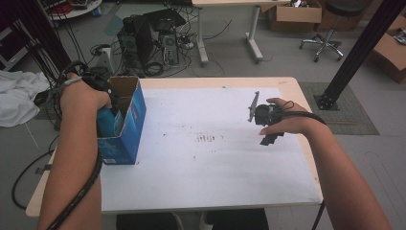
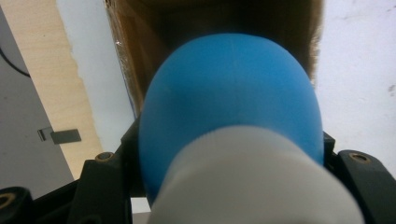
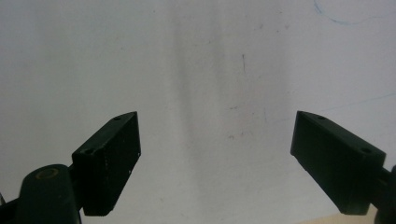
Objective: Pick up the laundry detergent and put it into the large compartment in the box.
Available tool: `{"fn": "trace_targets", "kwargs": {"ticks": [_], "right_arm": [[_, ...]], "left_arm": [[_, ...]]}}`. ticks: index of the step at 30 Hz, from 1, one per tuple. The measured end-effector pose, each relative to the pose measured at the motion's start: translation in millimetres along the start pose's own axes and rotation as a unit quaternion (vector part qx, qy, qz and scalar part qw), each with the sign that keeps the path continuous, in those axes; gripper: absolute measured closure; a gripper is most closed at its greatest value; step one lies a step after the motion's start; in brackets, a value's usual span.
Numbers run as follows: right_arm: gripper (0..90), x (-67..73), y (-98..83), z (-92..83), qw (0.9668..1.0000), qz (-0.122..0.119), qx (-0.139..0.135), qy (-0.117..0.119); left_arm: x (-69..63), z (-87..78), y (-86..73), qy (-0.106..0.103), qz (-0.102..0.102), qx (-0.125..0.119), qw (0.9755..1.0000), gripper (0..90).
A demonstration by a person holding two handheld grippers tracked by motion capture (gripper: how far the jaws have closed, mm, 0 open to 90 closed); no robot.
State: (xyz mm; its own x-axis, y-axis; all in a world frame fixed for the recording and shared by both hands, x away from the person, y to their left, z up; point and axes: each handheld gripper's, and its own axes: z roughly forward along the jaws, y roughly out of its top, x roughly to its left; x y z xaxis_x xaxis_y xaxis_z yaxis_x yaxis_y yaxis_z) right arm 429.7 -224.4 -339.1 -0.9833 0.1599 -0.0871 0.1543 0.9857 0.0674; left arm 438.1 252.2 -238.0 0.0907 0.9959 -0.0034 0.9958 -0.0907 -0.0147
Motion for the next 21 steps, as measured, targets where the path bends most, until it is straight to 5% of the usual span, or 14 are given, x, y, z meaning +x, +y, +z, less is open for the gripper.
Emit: {"fn": "trace_targets", "kwargs": {"ticks": [21], "right_arm": [[16.0, 0.0, -3.4, 1.4, 1.0, 0.003, 0.003, 0.001]], "left_arm": [[1.4, 46.5, 4.6, -0.004, 0.005, 0.012, 0.9999, 39.4]]}}
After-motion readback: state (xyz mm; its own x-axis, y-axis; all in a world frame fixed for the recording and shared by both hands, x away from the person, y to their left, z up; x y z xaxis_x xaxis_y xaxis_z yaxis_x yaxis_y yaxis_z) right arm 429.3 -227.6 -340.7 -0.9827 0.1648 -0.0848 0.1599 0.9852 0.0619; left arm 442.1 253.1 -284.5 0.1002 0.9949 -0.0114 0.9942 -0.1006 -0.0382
